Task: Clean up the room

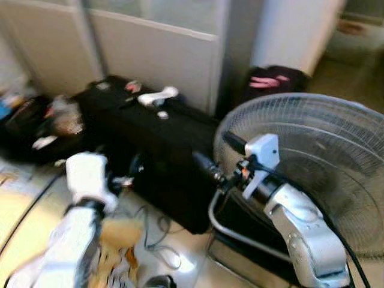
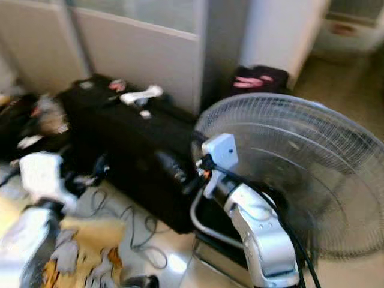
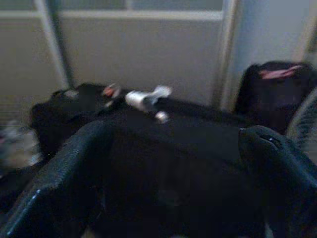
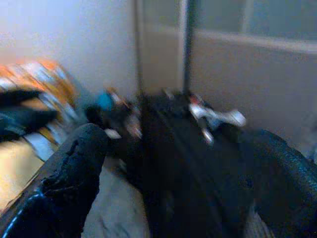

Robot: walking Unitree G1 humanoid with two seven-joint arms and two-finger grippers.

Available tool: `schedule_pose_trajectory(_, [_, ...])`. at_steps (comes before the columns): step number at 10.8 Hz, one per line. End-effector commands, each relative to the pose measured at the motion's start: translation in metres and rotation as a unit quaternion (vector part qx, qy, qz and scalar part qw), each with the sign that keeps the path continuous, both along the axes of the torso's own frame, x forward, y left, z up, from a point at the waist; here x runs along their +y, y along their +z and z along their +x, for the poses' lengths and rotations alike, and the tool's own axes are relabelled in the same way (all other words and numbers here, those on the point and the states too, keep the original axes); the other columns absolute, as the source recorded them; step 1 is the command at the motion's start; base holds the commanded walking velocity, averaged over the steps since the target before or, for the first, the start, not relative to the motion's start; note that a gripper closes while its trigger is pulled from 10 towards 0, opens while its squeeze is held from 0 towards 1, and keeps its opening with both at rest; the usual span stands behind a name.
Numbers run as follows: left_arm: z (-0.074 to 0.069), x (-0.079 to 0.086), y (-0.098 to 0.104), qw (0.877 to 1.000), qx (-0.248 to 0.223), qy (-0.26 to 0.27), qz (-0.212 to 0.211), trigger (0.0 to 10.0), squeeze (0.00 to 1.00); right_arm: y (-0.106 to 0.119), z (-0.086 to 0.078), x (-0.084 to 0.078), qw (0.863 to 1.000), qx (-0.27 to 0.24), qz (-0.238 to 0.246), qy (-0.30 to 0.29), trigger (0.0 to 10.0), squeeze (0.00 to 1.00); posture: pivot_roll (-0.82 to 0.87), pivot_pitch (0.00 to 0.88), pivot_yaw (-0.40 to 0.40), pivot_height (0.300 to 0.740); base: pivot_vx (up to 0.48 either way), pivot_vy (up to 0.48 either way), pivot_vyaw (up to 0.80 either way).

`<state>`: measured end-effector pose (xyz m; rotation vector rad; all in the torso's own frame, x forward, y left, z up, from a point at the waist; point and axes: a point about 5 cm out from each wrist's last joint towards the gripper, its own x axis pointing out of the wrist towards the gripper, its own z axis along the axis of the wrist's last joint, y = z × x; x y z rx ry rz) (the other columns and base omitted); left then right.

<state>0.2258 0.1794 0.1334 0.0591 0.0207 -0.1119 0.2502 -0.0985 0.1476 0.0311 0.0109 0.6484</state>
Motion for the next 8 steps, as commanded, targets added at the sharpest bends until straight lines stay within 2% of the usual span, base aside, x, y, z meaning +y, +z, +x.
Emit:
schedule_pose_trajectory(1, [0.002,0.001,-0.005,0.999,0.014,0.019,0.027,10.0,0.0,-0.003,0.004,0.004,1.0,0.008,-0.013,-0.012,10.0,0.0,-0.04,0.0,0.009,0.74,0.0,0.0,0.8])
schedule_pose_trajectory(2, [0.002,0.0,-0.002,0.999,0.01,0.04,0.036,10.0,0.0,-0.001,0.004,0.006,1.0,0.012,-0.01,-0.015,10.0,0.0,-0.03,0.0,0.001,0.74,0.0,0.0,0.8])
schedule_pose_trajectory(3, [0.005,0.002,0.003,0.997,0.007,0.071,0.038,10.0,0.0,-0.002,0.007,-0.005,0.999,0.024,-0.002,-0.049,10.0,0.0,-0.01,0.0,-0.025,0.74,0.0,0.0,0.8])
schedule_pose_trajectory(4, [0.007,-0.001,0.005,0.997,0.003,0.069,0.03,10.0,0.0,-0.005,0.009,-0.014,0.997,0.033,0.003,-0.075,10.0,0.0,0.0,0.0,-0.034,0.74,0.0,0.0,0.8])
schedule_pose_trajectory(5, [0.01,-0.008,0.007,0.998,0.0,0.041,0.042,10.0,0.0,-0.018,0.007,-0.032,0.991,0.052,-0.019,-0.118,10.0,0.0,0.01,0.0,-0.042,0.74,0.0,0.0,0.8])
schedule_pose_trajectory(7, [0.006,-0.01,-0.001,0.997,0.02,0.052,0.053,10.0,0.0,-0.029,-0.012,-0.068,0.974,0.09,-0.029,-0.208,10.0,0.0,-0.04,0.0,-0.024,0.74,0.0,0.0,0.8])
schedule_pose_trajectory(8, [0.002,-0.009,-0.007,0.997,0.037,0.05,0.046,10.0,0.0,-0.04,-0.025,-0.078,0.964,0.11,-0.048,-0.237,10.0,0.0,-0.03,0.0,-0.02,0.74,0.0,0.0,0.8])
